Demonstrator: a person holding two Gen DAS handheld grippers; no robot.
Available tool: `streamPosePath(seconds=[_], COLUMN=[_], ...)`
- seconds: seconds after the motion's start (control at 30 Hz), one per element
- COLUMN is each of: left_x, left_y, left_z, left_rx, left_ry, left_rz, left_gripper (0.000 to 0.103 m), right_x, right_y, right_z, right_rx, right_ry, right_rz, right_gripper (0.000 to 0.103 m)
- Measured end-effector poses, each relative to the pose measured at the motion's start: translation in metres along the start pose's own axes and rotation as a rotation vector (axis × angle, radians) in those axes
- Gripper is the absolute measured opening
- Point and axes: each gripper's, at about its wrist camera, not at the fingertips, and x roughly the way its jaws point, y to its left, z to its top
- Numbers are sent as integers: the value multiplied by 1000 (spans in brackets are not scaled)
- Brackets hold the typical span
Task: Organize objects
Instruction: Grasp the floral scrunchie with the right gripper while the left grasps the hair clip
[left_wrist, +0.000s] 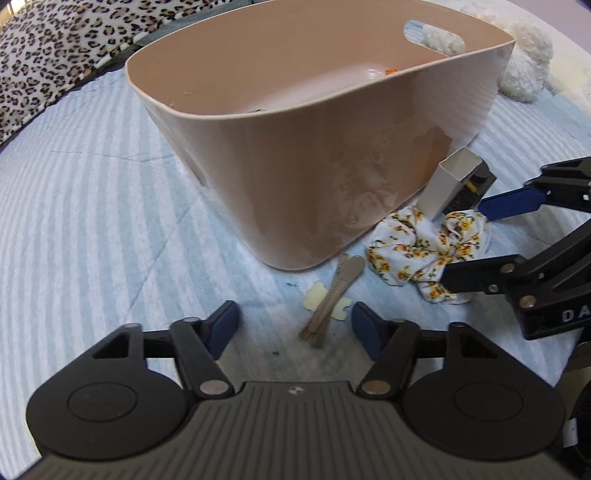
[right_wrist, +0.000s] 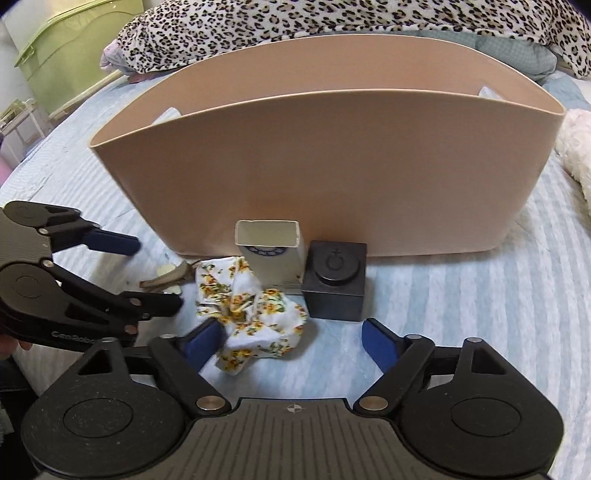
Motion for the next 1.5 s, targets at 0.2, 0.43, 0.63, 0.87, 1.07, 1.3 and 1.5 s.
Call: streamPosePath(seconds=[0.2,0.43,0.63,0.87,1.07,1.3,1.5], left_x=[-4,-6,-8,-17,-34,-68,-99], left_y=[-5,-10,-11,-14,-13,-20,-26], left_z=[-4,-2,-3,-6,-17,-18,-14], left_rx=[-6,-22,-38,-60,-99,-124,-119], left_ry=[-2,11,15,19,12,-57,-135], left_rz=[-25,-32,-20,-6,1,40,81], left_gripper=[37,21,11,10,10,10,10], right_x=[-3,-3,-6,-20,-41,-68,-95], right_y=[4,3,7,7,5,2,-4], right_z=[-1,-4,-4,-8,-9,-11,-8], right_rx=[-11,-18,-46,-61,-63,-51,-22], right_ry=[-16,-8,-4,-16,-62,-112,-176], right_rz=[26,38,44,56,60,73,83], right_gripper=[39,19,9,7,7,7,7])
